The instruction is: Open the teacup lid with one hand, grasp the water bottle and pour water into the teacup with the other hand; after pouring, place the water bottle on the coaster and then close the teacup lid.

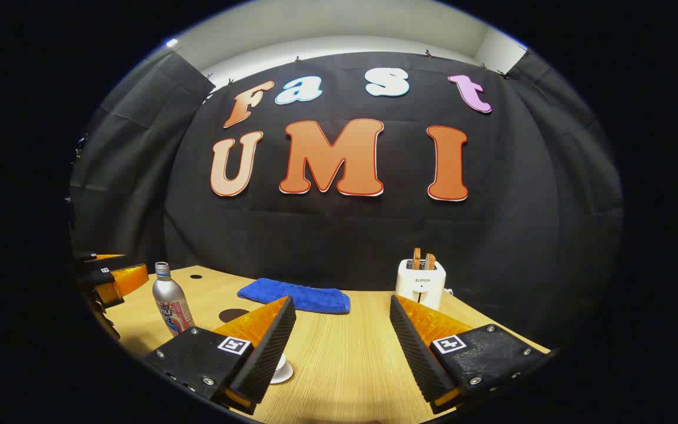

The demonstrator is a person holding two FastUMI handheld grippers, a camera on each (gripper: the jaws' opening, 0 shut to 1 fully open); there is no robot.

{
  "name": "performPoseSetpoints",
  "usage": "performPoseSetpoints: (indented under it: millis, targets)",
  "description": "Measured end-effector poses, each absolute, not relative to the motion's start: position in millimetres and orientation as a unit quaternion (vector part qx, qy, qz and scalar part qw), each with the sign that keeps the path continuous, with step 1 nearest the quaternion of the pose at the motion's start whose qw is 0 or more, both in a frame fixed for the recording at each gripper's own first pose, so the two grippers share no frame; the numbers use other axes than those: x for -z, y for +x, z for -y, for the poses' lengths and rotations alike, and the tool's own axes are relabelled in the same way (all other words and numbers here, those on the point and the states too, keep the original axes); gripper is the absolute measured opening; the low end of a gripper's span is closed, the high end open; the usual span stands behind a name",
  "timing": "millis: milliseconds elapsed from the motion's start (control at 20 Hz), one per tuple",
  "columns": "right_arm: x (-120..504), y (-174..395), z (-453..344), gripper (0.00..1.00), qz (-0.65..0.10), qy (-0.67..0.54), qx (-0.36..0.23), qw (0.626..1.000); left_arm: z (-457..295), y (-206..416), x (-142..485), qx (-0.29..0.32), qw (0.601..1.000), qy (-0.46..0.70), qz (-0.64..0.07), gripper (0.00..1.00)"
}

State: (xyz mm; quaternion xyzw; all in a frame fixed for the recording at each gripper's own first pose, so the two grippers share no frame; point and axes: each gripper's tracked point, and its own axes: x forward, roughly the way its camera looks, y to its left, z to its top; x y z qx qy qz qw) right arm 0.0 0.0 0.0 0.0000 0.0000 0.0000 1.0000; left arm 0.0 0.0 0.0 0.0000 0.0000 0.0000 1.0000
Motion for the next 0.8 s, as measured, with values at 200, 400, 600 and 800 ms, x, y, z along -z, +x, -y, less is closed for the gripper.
performPoseSetpoints:
  millis: [200, 400, 600, 800]
  targets:
    - [-6.2, 1.4, 0.1, 0.96, 0.007, -0.001, -0.002, 1.000, -3.0, 5.1, -2.3, -0.011, 1.000, 0.007, 0.002, 0.98]
    - [-8.8, 2.4, 0.7, 0.96, 0.008, -0.001, -0.003, 1.000, -0.7, 8.7, -2.0, -0.013, 1.000, 0.005, -0.001, 0.95]
    - [-8.2, 4.6, -6.5, 0.96, 0.005, 0.005, -0.012, 1.000, 5.7, 11.3, -6.7, -0.002, 1.000, 0.008, 0.001, 0.93]
    - [1.4, 6.7, -24.8, 0.96, -0.007, -0.001, -0.035, 0.999, 12.8, 9.8, 3.4, 0.015, 1.000, 0.004, -0.010, 0.98]
